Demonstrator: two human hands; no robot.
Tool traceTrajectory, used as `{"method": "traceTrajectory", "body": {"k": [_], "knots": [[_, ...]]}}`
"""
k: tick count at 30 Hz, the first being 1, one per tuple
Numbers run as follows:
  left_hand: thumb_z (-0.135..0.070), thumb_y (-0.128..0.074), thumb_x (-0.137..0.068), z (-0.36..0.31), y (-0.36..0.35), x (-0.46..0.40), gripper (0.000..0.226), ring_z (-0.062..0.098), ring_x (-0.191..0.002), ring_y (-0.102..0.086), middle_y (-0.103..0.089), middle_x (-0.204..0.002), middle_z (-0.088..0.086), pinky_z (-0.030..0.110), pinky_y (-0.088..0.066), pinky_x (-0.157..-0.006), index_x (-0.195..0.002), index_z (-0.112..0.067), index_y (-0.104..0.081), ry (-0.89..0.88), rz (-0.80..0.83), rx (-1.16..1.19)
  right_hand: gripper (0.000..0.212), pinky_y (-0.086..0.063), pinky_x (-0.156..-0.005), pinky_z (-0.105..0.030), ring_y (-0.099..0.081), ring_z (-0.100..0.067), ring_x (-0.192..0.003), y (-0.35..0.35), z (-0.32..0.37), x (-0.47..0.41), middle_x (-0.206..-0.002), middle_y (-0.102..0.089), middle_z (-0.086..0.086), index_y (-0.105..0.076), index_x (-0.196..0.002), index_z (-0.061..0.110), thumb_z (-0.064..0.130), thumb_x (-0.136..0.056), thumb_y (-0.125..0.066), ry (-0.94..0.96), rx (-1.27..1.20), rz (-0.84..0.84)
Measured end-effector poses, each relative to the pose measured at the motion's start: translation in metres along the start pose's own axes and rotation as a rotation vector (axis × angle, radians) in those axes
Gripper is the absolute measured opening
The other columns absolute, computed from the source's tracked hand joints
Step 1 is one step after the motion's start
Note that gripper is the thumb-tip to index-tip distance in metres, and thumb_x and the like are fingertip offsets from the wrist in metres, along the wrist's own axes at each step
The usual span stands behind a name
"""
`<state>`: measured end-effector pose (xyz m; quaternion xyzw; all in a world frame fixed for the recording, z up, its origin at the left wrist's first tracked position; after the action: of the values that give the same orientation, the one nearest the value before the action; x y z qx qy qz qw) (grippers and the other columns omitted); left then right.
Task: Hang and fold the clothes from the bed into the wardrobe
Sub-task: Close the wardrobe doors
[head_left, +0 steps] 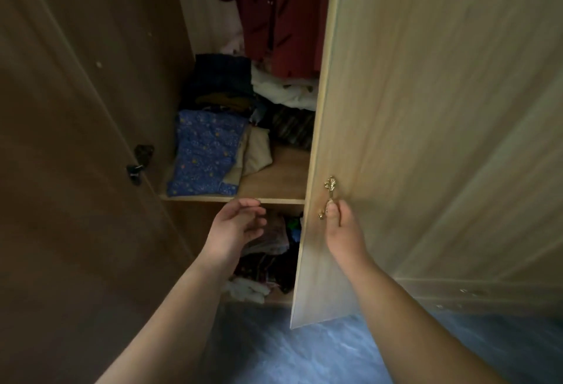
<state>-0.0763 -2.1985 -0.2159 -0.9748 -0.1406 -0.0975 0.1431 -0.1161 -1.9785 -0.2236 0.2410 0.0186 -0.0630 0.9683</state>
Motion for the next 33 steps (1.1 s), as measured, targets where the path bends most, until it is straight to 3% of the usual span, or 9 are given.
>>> {"method": "traceTrajectory", "body": {"k": [6,11,19,22,25,27,29,31,33], "knots": [[-0.001,-0.047,-0.097,-0.012,-0.006,-0.055,0.021,0.019,-0.076,-0.063,-0.065,-0.087,0.005,0.028,-0.052,-0.069,-0.094,-0.014,-0.063,0.023,0.038,-0.063,0.028,-0.043,-0.072,-0.033,-0.061,-0.026,-0.085,-0.027,-0.004,-0.051,-0.096,-0.064,-0.010,-0.054,-0.097,0.027,0.047,-0.098,-0.034,0.017,0.000,-0.047],[0.000,-0.046,-0.097,-0.016,-0.017,-0.073,0.019,0.017,-0.074,-0.063,-0.066,-0.086,0.005,0.028,-0.052,-0.069,-0.098,-0.011,-0.062,0.026,0.056,-0.072,0.021,-0.036,-0.069,-0.030,-0.058,-0.026,-0.083,-0.033,-0.006,-0.078,-0.094,-0.062,-0.013,-0.051,-0.092,0.020,0.034,-0.104,-0.040,0.011,-0.007,-0.018],[-0.002,-0.047,-0.098,-0.022,-0.019,-0.067,0.019,0.017,-0.071,-0.063,-0.066,-0.086,0.006,0.029,-0.051,-0.067,-0.094,-0.013,-0.062,-0.022,-0.066,-0.041,0.021,-0.036,-0.072,-0.029,-0.058,-0.028,-0.087,-0.032,-0.010,-0.086,-0.094,-0.062,-0.012,-0.051,-0.091,0.027,0.040,-0.101,-0.039,0.100,-0.033,0.019],[-0.002,-0.047,-0.098,-0.019,-0.015,-0.051,0.018,0.017,-0.071,-0.063,-0.066,-0.085,0.006,0.029,-0.052,-0.068,-0.096,-0.012,-0.061,-0.048,-0.148,-0.020,0.017,-0.029,-0.069,-0.027,-0.052,-0.026,-0.090,-0.029,-0.005,-0.085,-0.095,-0.056,-0.009,-0.050,-0.093,0.021,0.030,-0.104,-0.041,0.103,-0.035,0.073],[-0.002,-0.045,-0.098,-0.016,-0.007,-0.027,0.020,0.016,-0.069,-0.063,-0.067,-0.082,0.004,0.029,-0.052,-0.068,-0.094,-0.014,-0.061,-0.067,-0.205,-0.019,0.014,-0.033,-0.073,-0.028,-0.054,-0.026,-0.086,-0.030,-0.003,-0.081,-0.095,-0.059,-0.010,-0.052,-0.096,0.020,0.030,-0.103,-0.044,0.038,-0.058,0.099],[-0.003,-0.046,-0.098,-0.018,0.003,-0.008,0.019,0.016,-0.068,-0.064,-0.068,-0.081,0.003,0.030,-0.053,-0.068,-0.094,-0.013,-0.061,-0.083,-0.226,-0.015,0.006,-0.040,-0.076,-0.031,-0.058,-0.016,-0.080,-0.033,0.001,-0.067,-0.092,-0.061,-0.003,-0.053,-0.100,0.019,0.023,-0.096,-0.053,-0.031,-0.189,0.078],[-0.002,-0.046,-0.098,-0.022,0.018,0.010,0.018,0.015,-0.068,-0.065,-0.068,-0.081,0.003,0.030,-0.053,-0.067,-0.096,-0.012,-0.061,-0.108,-0.257,-0.016,0.039,-0.044,-0.087,-0.029,-0.058,-0.006,-0.093,-0.040,0.009,-0.040,-0.110,-0.059,0.005,-0.049,-0.124,0.021,0.000,-0.091,-0.054,-0.057,-0.360,0.089],[0.000,-0.045,-0.099,-0.025,0.035,0.031,0.019,0.015,-0.067,-0.065,-0.068,-0.081,0.002,0.031,-0.053,-0.068,-0.096,-0.012,-0.060,-0.120,-0.287,-0.020,0.077,-0.039,-0.101,-0.022,-0.050,-0.005,-0.118,-0.054,0.019,-0.001,-0.137,-0.044,0.009,-0.023,-0.154,0.024,-0.012,-0.091,-0.048,-0.062,-0.408,0.206],[0.002,-0.044,-0.099,-0.025,0.053,0.054,0.021,0.015,-0.067,-0.065,-0.069,-0.080,0.002,0.032,-0.053,-0.068,-0.095,-0.012,-0.060,-0.122,-0.303,-0.029,0.084,-0.038,-0.103,-0.020,-0.045,-0.004,-0.128,-0.075,0.031,0.037,-0.144,-0.037,0.010,-0.013,-0.158,0.025,-0.015,-0.091,-0.044,-0.027,-0.390,0.358]]}}
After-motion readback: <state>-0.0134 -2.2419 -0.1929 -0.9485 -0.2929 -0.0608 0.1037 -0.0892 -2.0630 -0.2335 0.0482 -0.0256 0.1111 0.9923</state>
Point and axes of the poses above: each hand's wrist, its own x-axis away from the middle knuckle, its own y-axis out of the back of the hand, z = x × y, the point moved 5 cm from there along -x, towards the middle knuckle
